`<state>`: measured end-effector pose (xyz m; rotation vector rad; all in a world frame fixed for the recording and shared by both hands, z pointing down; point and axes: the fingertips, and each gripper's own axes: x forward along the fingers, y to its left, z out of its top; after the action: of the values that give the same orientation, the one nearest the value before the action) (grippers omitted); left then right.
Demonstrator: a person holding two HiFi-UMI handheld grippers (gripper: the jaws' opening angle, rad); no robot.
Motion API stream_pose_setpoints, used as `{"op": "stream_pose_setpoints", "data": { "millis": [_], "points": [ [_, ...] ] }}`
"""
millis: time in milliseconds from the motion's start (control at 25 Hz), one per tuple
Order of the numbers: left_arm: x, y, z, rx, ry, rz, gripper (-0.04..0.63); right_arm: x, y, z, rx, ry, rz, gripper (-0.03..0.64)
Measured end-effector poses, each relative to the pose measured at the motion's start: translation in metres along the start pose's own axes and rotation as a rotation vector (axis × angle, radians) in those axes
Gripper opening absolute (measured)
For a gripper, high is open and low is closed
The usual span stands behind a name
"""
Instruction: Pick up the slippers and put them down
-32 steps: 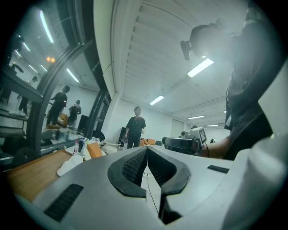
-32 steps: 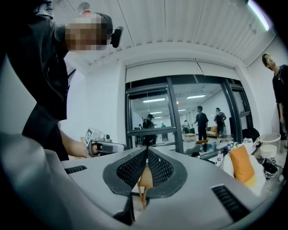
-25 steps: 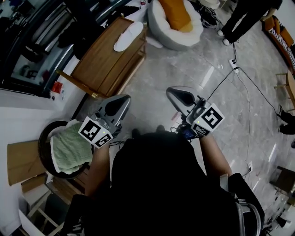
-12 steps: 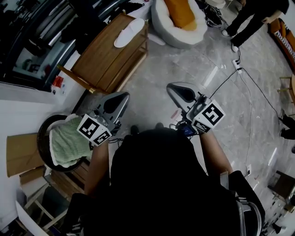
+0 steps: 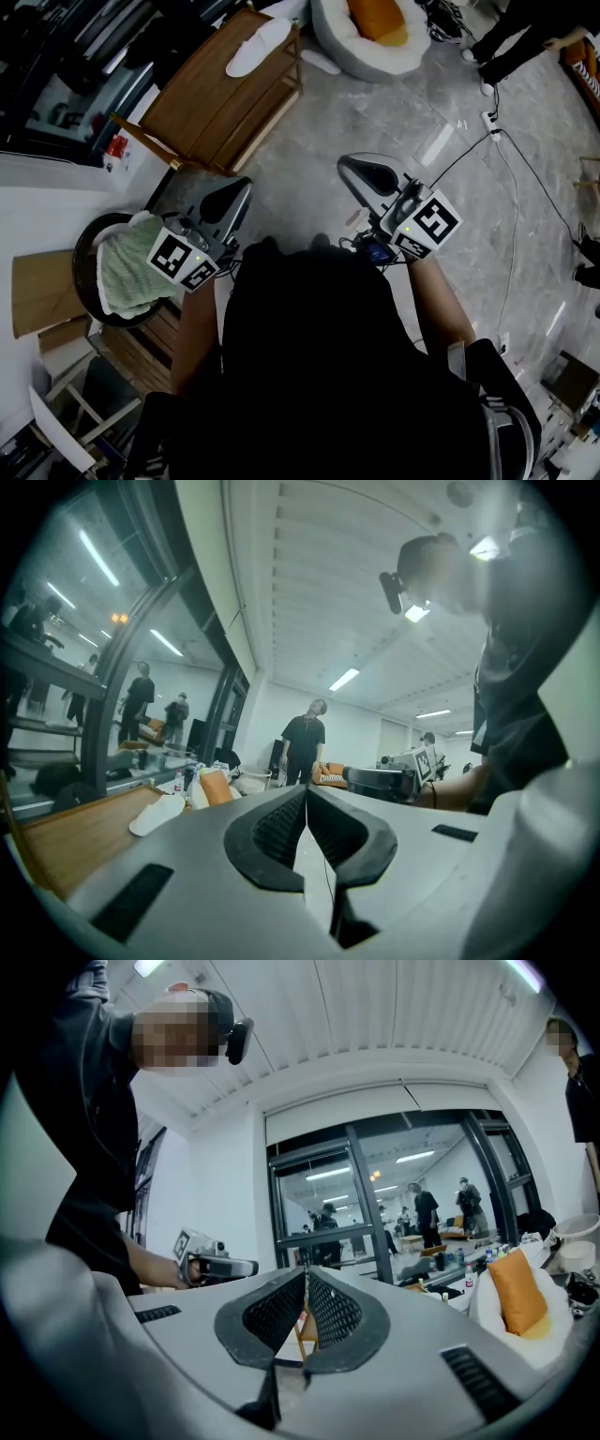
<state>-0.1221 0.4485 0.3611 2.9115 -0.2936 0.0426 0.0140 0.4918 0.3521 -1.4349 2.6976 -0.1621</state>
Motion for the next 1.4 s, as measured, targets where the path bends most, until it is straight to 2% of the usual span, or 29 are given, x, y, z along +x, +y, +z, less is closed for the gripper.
{"op": "stream_pose_setpoints", "data": {
  "millis": [280, 520, 880, 1200, 1400],
  "points": [
    [0.002, -0.010, -0.014, -0.022, 0.035, 0.001, 0.012, -0.017, -0.007, -0.015, 0.051, -0.011, -0.022, 0.025],
    [0.010, 0.015, -0.012, -0.043, 0.023, -0.010, 0.012, 0.000, -0.019, -0.020, 0.052, 0.017, -0.032, 0.025],
    [0.035, 0.095, 0.004, -0.059, -0.011, -0.042, 0.012, 0.055, -0.065, -0.013, 0.021, 0.081, -0.057, 0.026],
    [0.043, 0.184, 0.034, -0.059, -0.047, -0.091, 0.012, 0.141, -0.102, 0.019, -0.035, 0.088, -0.087, 0.026],
    [0.052, 0.222, 0.045, -0.051, -0.053, -0.142, 0.012, 0.177, -0.120, 0.029, -0.048, 0.088, -0.124, 0.026]
  ]
}}
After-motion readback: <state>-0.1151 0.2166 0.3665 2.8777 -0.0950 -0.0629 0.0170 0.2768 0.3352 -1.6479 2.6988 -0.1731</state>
